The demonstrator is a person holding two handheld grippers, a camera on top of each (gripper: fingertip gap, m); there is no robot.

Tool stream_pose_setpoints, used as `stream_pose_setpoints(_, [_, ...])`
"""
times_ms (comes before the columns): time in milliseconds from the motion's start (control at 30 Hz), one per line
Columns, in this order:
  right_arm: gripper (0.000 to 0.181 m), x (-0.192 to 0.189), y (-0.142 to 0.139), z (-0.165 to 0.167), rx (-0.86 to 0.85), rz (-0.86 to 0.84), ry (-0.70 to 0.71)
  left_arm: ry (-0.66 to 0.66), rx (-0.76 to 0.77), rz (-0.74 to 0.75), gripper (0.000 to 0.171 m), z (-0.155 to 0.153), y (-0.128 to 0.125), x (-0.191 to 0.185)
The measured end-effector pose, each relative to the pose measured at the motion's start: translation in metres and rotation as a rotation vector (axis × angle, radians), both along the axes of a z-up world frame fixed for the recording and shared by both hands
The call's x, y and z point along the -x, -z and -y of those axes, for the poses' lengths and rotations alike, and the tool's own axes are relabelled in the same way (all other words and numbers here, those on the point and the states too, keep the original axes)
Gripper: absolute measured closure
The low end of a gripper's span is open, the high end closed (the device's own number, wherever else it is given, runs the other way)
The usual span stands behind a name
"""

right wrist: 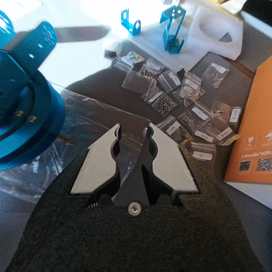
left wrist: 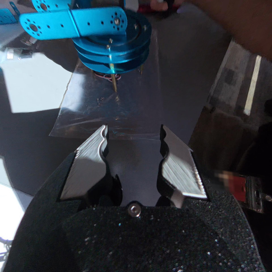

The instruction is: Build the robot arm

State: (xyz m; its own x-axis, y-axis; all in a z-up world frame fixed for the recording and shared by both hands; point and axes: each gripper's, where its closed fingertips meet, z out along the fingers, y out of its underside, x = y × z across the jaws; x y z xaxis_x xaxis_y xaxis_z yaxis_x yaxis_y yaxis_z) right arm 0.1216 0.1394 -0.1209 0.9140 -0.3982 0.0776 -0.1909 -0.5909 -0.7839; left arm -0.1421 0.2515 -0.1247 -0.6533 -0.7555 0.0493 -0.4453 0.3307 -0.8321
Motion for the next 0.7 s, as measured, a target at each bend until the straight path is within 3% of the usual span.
stream_pose_setpoints(67, [0.146,0.013,-0.038,0.021,-0.121,0.053,0.04,-0.061,0.113,0.081,0.107,-0.003,-0.025,0.01])
stream_pose_setpoints(133, [0.146,0.014,-0.053,0.063,-0.133,0.089,0.126,-0.094,0.193,0.116,0.109,-0.003,-0.037,0.03])
stream_pose_setpoints(200, [0.126,0.006,-0.032,0.112,0.002,0.042,0.205,-0.105,0.242,0.171,0.109,0.0,-0.044,0.051])
stream_pose_setpoints(300, [0.126,0.003,0.007,0.161,0.171,-0.047,0.21,-0.098,0.387,0.258,0.111,0.016,-0.055,0.08])
stream_pose_setpoints(400, [0.14,0.01,0.019,0.168,0.251,-0.084,0.12,-0.058,0.481,0.252,0.113,0.037,-0.052,0.103])
stream_pose_setpoints(533, [0.147,0.014,0.043,0.168,0.459,-0.186,-0.012,-0.048,0.434,0.272,0.119,0.055,-0.037,0.111])
stream_pose_setpoints(567, [0.16,0.01,0.042,0.165,0.471,-0.184,-0.015,-0.039,0.429,0.267,0.12,0.06,-0.035,0.112])
stream_pose_setpoints(700, [0.162,0.013,0.042,0.166,0.53,-0.207,-0.115,-0.011,0.381,0.205,0.12,0.078,-0.021,0.108])
